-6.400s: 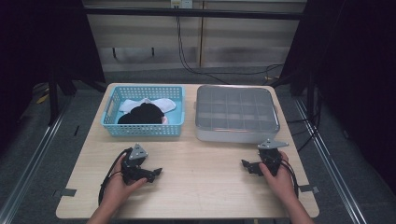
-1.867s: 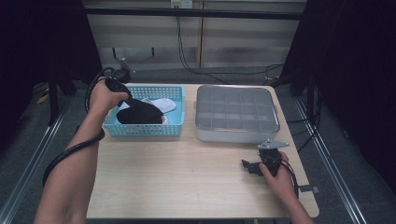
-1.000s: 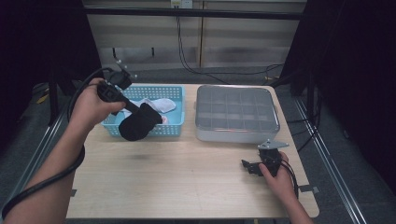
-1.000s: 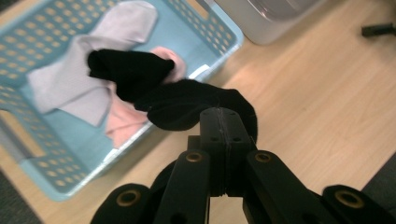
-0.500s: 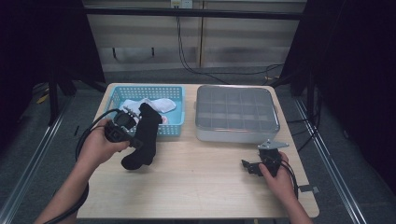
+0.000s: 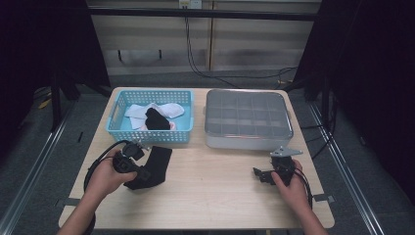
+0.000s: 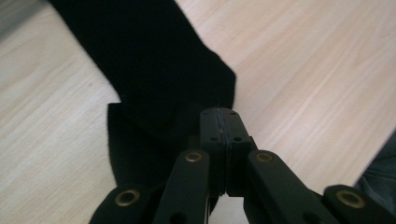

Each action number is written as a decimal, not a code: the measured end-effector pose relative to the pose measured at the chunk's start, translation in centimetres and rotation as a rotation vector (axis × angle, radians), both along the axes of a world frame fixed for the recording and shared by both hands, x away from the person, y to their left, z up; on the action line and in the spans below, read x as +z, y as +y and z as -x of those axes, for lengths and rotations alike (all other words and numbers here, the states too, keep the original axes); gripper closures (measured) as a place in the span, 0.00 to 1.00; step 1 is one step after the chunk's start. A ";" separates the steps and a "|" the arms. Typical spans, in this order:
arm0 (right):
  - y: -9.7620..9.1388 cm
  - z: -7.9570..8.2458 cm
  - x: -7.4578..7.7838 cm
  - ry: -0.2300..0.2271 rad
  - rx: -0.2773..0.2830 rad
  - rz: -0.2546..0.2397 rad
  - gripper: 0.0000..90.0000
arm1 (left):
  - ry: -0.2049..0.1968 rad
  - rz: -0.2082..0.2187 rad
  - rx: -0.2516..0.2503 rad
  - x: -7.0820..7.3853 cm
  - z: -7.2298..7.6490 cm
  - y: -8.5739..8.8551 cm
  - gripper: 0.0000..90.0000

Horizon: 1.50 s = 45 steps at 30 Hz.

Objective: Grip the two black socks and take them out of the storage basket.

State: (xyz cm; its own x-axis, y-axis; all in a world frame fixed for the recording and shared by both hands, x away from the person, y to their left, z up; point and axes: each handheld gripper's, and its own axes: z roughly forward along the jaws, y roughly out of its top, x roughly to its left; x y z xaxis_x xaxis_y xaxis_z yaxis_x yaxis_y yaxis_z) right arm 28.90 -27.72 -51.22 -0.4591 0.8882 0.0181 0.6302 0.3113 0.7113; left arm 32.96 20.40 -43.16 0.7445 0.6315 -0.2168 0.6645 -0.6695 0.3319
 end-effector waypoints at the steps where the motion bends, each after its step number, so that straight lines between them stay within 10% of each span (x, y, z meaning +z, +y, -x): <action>1: 0.0 0.0 0.0 0.000 0.000 0.000 0.10 | -0.020 0.005 0.016 0.1 -0.1 0.1 0.90; 6: 0.0 0.0 0.0 0.000 0.000 0.000 0.10 | -0.100 0.002 0.087 1.6 -0.9 0.4 0.57; 18: 0.0 0.0 0.0 0.000 0.000 0.000 0.10 | -0.252 0.034 0.209 5.8 -7.7 0.9 0.40; 31: 0.0 0.0 0.0 0.001 0.000 0.000 0.10 | -0.213 0.034 0.361 1.3 -16.1 0.1 0.37; 45: 0.0 0.0 0.0 0.001 0.000 0.000 0.10 | -0.122 0.016 0.434 -1.5 -18.8 -1.7 0.44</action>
